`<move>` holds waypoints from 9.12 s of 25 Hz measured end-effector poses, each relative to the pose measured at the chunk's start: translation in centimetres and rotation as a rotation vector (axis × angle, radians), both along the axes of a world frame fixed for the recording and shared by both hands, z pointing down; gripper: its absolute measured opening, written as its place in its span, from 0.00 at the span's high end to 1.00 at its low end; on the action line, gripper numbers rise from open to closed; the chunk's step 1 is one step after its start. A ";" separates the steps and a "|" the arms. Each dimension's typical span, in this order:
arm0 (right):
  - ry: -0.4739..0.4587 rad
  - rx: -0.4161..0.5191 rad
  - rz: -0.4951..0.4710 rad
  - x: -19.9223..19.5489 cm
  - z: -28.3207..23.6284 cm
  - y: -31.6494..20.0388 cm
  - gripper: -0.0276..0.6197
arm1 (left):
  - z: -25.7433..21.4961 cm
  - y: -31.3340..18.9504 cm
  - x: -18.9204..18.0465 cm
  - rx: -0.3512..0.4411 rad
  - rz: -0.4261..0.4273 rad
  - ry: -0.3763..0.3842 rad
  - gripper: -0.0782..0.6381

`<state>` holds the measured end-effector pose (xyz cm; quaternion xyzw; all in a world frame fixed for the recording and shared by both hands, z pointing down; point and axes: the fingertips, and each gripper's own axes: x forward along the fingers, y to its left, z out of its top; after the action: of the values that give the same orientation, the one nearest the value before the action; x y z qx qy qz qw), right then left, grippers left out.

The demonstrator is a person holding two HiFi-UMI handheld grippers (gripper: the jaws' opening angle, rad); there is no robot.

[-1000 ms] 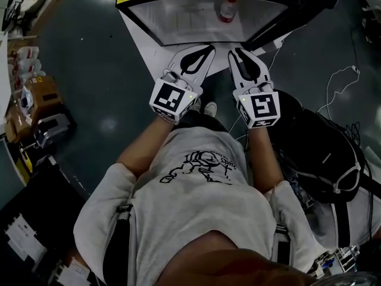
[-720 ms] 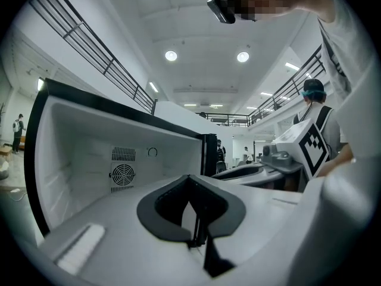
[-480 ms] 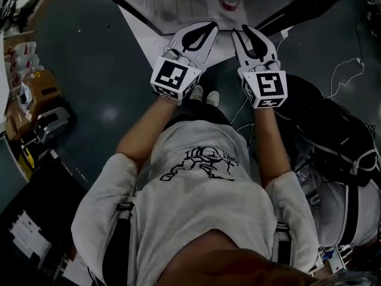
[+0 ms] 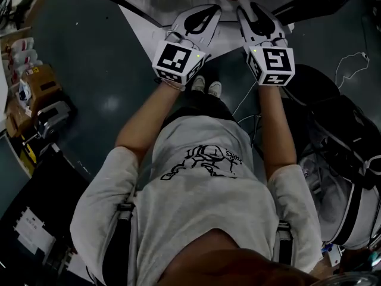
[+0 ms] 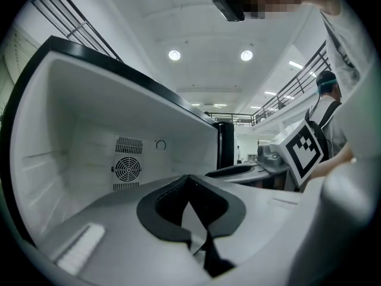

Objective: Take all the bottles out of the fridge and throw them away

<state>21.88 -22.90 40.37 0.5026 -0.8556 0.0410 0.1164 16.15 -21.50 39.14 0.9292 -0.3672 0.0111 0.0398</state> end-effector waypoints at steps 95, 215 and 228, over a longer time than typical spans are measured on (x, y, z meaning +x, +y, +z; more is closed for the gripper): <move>-0.004 0.038 -0.004 0.3 -3.4 -1.1 0.72 | -3.3 -1.3 0.6 -0.020 0.017 -0.009 0.88; -0.034 0.111 -0.650 -34.2 -14.4 17.2 0.72 | -11.8 20.5 -34.7 0.029 -0.532 0.030 0.88; -0.001 0.076 -0.741 -41.9 -13.9 20.1 0.72 | -11.2 23.9 -41.9 0.020 -0.632 0.030 0.88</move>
<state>-20.05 -2.75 26.50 0.1628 -0.9805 -0.0352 0.1042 -25.74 2.40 27.95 0.7695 -0.6373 -0.0190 0.0374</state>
